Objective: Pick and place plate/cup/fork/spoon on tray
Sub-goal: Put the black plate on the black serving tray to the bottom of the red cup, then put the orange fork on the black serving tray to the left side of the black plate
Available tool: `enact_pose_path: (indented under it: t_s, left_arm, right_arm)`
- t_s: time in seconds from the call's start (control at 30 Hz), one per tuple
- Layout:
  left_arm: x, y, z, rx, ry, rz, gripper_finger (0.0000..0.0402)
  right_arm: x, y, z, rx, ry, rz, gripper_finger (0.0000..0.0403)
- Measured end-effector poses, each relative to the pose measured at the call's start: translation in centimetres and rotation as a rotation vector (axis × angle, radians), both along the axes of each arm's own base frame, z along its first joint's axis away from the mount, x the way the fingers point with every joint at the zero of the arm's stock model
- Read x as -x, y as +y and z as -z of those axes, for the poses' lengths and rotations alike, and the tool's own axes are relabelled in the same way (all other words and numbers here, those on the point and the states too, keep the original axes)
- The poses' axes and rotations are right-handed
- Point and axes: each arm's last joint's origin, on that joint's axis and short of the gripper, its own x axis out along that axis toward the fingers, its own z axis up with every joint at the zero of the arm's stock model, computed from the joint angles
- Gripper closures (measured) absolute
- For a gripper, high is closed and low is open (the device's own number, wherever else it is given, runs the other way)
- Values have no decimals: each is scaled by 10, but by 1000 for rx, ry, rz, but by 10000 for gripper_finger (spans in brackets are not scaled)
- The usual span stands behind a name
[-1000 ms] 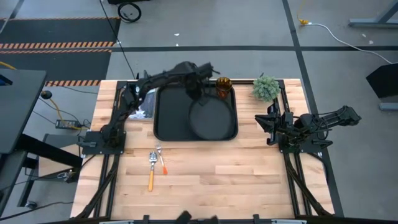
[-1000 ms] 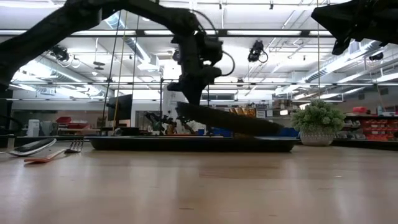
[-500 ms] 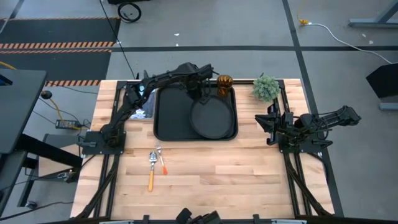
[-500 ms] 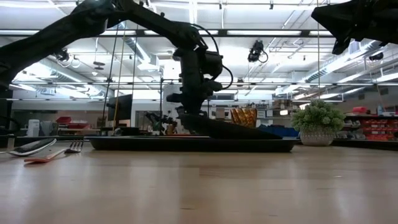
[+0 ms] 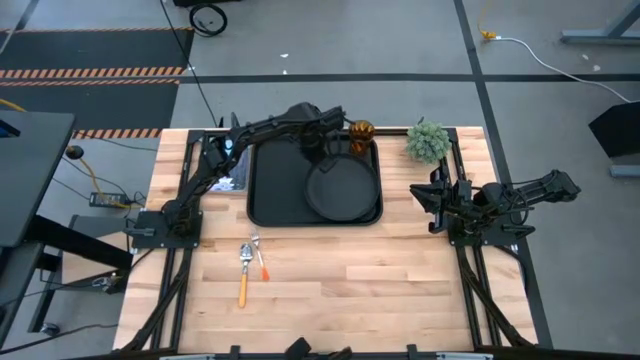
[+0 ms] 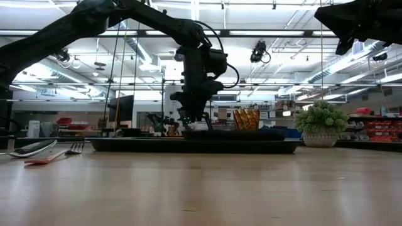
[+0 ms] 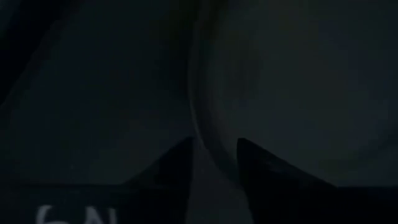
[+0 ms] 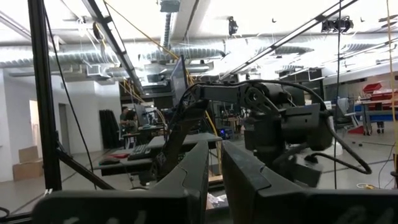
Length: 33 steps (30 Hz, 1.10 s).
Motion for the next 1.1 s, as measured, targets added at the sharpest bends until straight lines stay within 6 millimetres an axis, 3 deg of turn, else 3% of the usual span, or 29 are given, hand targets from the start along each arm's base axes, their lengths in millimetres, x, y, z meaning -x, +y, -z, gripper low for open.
enact_pose_path:
  t_s: [0.17,0.33,0.6,0.8,1.1]
  left_arm:
    - [1,-37,-7,32,153,213,261]
    - [-5,-86,-19,-123,291,449,270]
    - [0,-159,-59,-220,232,672,276]
    - [36,-198,-78,-247,174,713,276]
    - [115,-238,-53,-230,-77,512,276]
  right_arm:
    - [0,0,0,0,2,0,353]
    - [-1,1,3,9,34,-4,353]
    - [-1,1,3,3,35,-10,353]
    - [-2,1,4,-28,34,-31,353]
    - [-2,2,5,-34,45,-44,353]
